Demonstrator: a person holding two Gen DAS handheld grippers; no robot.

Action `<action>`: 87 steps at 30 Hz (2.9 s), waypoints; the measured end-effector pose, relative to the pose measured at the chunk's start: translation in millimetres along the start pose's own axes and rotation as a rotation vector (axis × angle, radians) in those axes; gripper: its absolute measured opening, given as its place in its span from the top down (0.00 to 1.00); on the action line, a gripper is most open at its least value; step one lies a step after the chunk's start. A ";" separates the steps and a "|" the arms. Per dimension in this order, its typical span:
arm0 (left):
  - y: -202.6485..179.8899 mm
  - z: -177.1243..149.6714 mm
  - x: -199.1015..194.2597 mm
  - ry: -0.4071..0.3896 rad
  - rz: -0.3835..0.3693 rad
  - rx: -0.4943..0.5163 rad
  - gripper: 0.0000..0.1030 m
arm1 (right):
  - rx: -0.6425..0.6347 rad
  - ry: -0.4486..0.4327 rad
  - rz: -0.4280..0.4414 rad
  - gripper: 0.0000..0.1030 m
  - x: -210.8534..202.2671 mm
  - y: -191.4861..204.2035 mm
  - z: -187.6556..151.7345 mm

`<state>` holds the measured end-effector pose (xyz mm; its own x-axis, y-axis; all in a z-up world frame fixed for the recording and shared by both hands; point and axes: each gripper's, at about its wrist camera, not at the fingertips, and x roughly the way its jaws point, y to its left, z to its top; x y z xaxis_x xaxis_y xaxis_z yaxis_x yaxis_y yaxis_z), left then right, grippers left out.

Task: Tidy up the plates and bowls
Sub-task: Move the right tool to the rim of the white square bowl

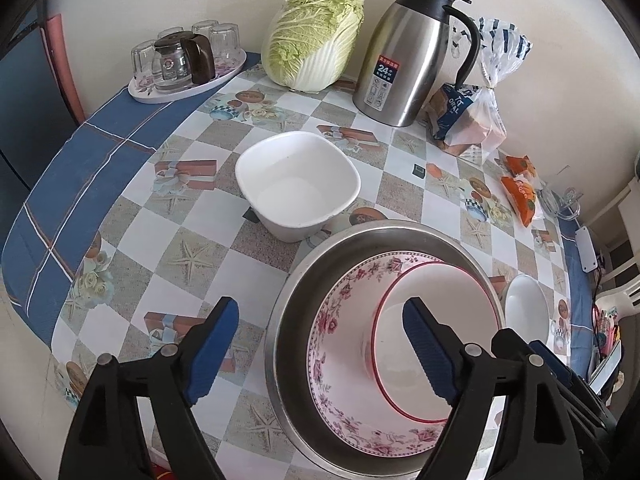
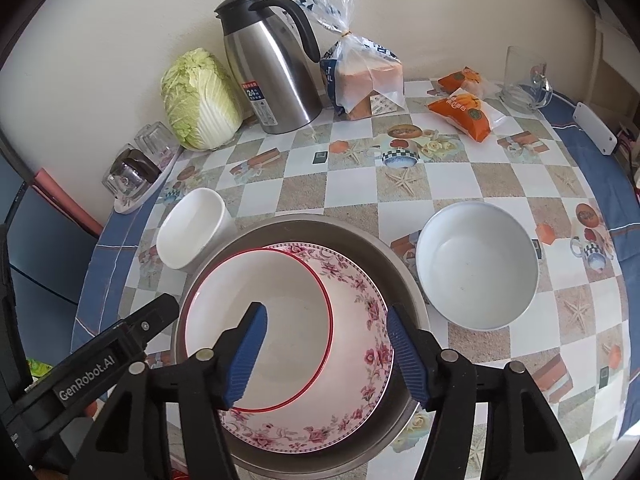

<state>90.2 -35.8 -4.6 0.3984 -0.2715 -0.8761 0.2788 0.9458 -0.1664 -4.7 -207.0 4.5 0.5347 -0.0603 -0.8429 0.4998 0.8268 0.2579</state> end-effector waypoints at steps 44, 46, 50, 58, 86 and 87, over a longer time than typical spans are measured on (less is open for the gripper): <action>31.8 9.4 -6.9 -0.125 0.128 -0.041 0.13 | -0.048 -0.097 -0.009 0.00 -1.8 13.3 -2.4; 34.1 10.9 -7.1 -0.138 0.125 -0.043 0.13 | -0.064 -0.094 -0.020 0.00 -0.6 17.4 -3.1; 39.4 14.5 -6.1 -0.159 0.125 -0.045 0.13 | -0.081 -0.090 -0.035 0.00 0.6 23.6 -3.5; 53.1 27.6 -12.7 -0.247 0.107 -0.065 0.13 | -0.106 -0.090 -0.059 0.00 3.8 36.4 -2.1; 94.3 69.6 41.9 -0.104 -0.090 -0.190 0.34 | -0.156 0.016 -0.058 0.22 40.2 130.7 89.5; 95.3 70.3 45.4 -0.095 -0.095 -0.196 0.34 | -0.153 0.032 -0.060 0.28 45.7 132.2 91.0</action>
<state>196.4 29.5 -28.4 0.4617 -0.3681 -0.8071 0.1477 0.9290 -0.3392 147.8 -151.4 43.0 0.4841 -0.0968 -0.8697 0.4194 0.8979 0.1335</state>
